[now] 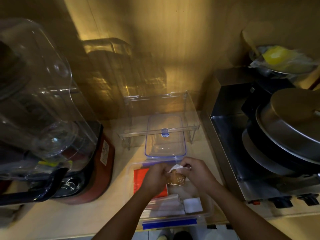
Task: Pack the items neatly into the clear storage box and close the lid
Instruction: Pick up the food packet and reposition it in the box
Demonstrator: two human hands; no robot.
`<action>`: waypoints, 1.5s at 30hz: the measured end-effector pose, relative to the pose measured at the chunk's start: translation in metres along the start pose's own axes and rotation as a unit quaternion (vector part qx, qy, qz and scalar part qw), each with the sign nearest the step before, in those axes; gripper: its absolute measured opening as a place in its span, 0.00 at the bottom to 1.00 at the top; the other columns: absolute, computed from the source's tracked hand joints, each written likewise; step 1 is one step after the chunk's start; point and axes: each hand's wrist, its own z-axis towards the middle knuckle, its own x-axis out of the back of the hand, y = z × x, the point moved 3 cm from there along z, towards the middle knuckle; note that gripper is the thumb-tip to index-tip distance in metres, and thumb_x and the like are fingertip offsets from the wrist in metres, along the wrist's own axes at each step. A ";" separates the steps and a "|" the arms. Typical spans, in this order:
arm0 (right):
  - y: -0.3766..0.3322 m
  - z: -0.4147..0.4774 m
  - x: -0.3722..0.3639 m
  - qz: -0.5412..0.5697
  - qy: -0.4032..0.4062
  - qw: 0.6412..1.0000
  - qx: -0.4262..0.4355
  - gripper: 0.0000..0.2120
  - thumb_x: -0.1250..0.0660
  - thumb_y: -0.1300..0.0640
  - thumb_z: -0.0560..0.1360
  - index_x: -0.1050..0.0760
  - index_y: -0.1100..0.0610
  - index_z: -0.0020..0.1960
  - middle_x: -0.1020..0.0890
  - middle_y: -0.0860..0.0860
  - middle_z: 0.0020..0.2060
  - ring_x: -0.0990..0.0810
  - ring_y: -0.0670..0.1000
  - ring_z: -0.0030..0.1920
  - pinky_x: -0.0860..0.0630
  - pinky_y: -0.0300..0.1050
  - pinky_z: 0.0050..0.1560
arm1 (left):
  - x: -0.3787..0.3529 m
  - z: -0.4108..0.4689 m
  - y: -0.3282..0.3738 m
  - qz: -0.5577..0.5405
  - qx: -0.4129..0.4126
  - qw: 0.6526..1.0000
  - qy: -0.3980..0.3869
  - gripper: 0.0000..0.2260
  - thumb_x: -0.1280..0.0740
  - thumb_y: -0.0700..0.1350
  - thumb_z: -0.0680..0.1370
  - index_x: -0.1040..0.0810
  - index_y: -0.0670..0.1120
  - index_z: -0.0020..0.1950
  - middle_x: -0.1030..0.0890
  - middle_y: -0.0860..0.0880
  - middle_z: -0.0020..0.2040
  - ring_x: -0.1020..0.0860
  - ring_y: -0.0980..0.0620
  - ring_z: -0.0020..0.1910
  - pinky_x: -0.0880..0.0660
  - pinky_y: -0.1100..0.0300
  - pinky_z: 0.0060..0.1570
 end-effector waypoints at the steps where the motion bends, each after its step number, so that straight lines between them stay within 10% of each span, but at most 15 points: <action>1: -0.002 0.000 -0.001 0.011 0.001 1.000 0.003 0.03 0.30 0.65 0.69 0.23 0.62 0.38 0.22 0.52 0.34 0.27 0.44 0.35 0.32 0.31 0.36 | 0.002 -0.002 -0.001 -0.033 0.012 0.999 0.010 0.19 0.34 0.29 0.70 0.33 0.51 0.28 0.31 0.55 0.27 0.33 0.60 0.28 0.38 0.70 0.28; 10: -0.003 0.000 0.005 0.145 0.075 0.986 -0.018 0.14 0.29 0.68 0.68 0.26 0.50 0.33 0.24 0.50 0.30 0.27 0.44 0.31 0.31 0.31 0.33 | 0.015 -0.022 -0.017 -0.371 0.131 0.912 0.114 0.12 0.32 0.38 0.75 0.29 0.43 0.33 0.21 0.47 0.30 0.21 0.54 0.28 0.24 0.64 0.28; 17: 0.000 -0.004 -0.001 0.104 -0.007 0.994 -0.026 0.14 0.28 0.66 0.68 0.21 0.46 0.37 0.19 0.47 0.34 0.21 0.44 0.37 0.25 0.36 0.40 | 0.013 -0.025 -0.027 -0.422 0.160 0.884 0.120 0.06 0.38 0.36 0.78 0.22 0.40 0.51 0.17 0.42 0.49 0.19 0.43 0.49 0.19 0.53 0.42; 27: -0.002 -0.010 -0.005 0.120 -0.068 0.990 0.002 0.08 0.30 0.74 0.65 0.20 0.61 0.37 0.24 0.48 0.57 0.26 0.44 0.59 0.29 0.25 0.51 | 0.016 -0.028 -0.015 -0.273 -0.002 0.955 0.114 0.16 0.38 0.29 0.74 0.23 0.47 0.33 0.19 0.45 0.37 0.21 0.48 0.40 0.23 0.54 0.42; 35: -0.016 -0.015 -0.016 0.145 -0.036 0.989 0.008 0.11 0.31 0.69 0.69 0.21 0.53 0.37 0.19 0.46 0.36 0.20 0.41 0.38 0.24 0.34 0.43 | 0.010 -0.031 -0.016 -0.426 0.048 0.896 0.118 0.07 0.31 0.36 0.72 0.23 0.45 0.48 0.20 0.45 0.52 0.19 0.47 0.47 0.21 0.54 0.42; 45: -0.020 -0.022 -0.037 0.031 -0.075 0.994 0.069 0.08 0.33 0.62 0.73 0.20 0.53 0.50 0.20 0.41 0.42 0.23 0.34 0.43 0.29 0.27 0.45 | -0.001 -0.038 0.006 -0.466 0.118 0.877 0.025 0.20 0.31 0.43 0.70 0.27 0.43 0.62 0.20 0.39 0.56 0.20 0.43 0.54 0.24 0.52 0.50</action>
